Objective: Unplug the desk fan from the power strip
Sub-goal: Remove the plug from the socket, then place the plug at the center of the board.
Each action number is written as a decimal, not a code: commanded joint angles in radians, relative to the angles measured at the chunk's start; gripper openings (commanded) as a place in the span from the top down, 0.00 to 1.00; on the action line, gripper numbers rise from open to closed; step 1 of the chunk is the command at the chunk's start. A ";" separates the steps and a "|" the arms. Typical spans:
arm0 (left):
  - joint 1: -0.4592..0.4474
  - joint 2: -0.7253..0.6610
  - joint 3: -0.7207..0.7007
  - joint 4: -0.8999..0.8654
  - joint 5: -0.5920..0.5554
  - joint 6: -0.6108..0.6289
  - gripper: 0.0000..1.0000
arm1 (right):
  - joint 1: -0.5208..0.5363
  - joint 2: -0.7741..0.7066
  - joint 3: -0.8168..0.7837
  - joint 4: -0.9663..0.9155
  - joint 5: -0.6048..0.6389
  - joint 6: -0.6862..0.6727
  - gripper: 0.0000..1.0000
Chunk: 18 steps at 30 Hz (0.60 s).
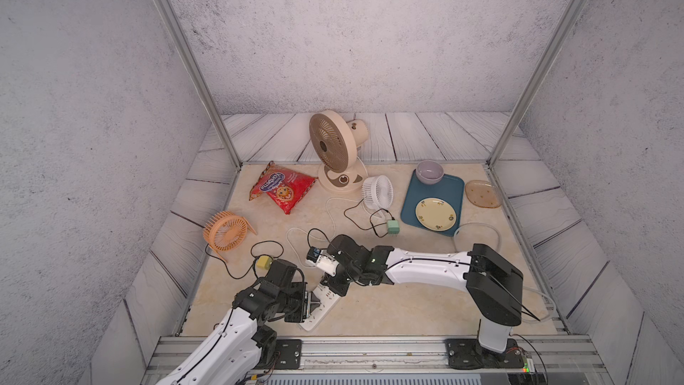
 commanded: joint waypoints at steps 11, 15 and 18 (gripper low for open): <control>0.007 -0.005 -0.069 -0.298 -0.167 0.009 0.84 | -0.098 -0.036 0.188 -0.057 0.025 0.036 1.00; 0.009 -0.027 0.006 -0.303 -0.236 0.055 0.77 | -0.172 0.013 0.302 -0.142 -0.009 0.065 1.00; 0.013 -0.009 0.099 -0.298 -0.293 0.132 0.72 | -0.220 0.056 0.356 -0.141 0.001 0.074 1.00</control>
